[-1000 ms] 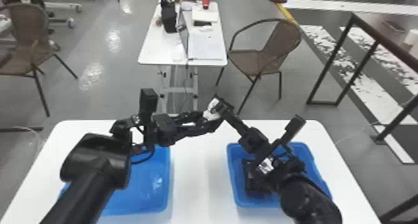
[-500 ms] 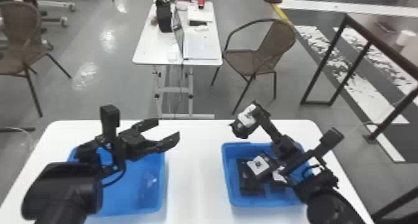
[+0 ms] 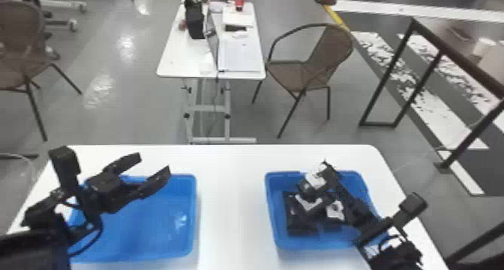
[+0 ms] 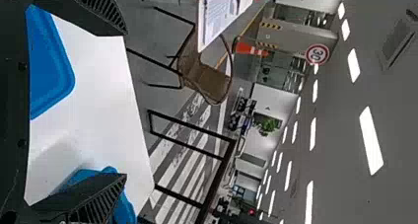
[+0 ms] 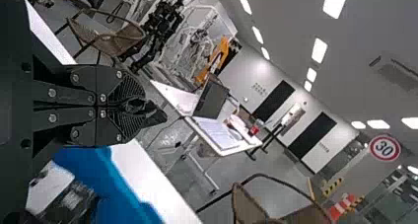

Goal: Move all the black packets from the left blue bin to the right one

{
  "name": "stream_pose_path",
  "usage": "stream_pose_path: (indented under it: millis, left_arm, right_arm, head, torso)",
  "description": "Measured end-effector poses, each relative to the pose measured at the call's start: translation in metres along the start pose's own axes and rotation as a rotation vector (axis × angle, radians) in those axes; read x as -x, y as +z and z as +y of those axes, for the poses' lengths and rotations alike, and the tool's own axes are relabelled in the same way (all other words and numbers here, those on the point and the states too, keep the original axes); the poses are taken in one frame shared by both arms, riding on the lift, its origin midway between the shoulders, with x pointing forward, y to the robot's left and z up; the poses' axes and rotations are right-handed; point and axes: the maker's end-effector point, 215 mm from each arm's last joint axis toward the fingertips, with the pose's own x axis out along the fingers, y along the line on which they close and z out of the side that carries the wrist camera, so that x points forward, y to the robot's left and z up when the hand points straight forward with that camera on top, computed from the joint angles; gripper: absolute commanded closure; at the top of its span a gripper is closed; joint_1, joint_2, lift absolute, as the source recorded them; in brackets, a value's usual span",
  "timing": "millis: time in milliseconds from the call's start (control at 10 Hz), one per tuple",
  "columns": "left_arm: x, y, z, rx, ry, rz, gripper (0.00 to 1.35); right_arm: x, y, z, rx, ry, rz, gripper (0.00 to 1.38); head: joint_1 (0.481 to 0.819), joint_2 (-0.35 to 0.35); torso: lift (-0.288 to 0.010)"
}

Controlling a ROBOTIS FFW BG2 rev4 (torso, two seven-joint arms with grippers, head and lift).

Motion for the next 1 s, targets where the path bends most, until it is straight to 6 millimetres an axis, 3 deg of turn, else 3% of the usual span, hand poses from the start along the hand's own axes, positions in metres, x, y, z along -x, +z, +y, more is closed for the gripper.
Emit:
stream_pose_path:
  millis: [100, 200, 300, 500, 700, 900, 1000]
  left_arm:
    - [0.018, 0.005, 0.009, 0.001, 0.04, -0.029, 0.11]
    - [0.033, 0.012, 0.016, -0.018, 0.072, -0.054, 0.13]
    - [0.047, 0.019, 0.021, -0.044, 0.099, -0.07, 0.13]
    - [0.073, 0.032, 0.03, -0.088, 0.163, -0.087, 0.13]
    - [0.117, 0.051, 0.045, -0.156, 0.245, -0.087, 0.13]
    - [0.158, 0.074, 0.051, -0.289, 0.352, -0.06, 0.13]
    - [0.173, 0.076, 0.048, -0.333, 0.409, -0.057, 0.13]
  right_arm:
    - [0.006, -0.012, -0.015, -0.011, -0.034, 0.017, 0.82]
    - [0.014, -0.019, -0.033, 0.013, -0.084, 0.04, 0.59]
    - [0.025, -0.018, -0.05, 0.07, -0.136, 0.06, 0.47]
    - [0.048, 0.009, -0.067, 0.246, -0.223, 0.067, 0.1]
    - [0.077, 0.039, -0.053, 0.432, -0.275, 0.047, 0.1]
    - [0.11, 0.064, -0.015, 0.634, -0.274, 0.033, 0.11]
    - [0.125, 0.069, 0.002, 0.713, -0.261, 0.032, 0.12]
  head:
    - [0.695, -0.091]
    - [0.695, -0.084]
    - [0.695, -0.082]
    - [0.695, -0.098]
    - [0.695, -0.086]
    - [0.695, -0.05]
    - [0.695, -0.041]
  torso:
    - [0.0]
    - [0.0]
    - [0.0]
    - [0.0]
    - [0.0]
    - [0.0]
    - [0.0]
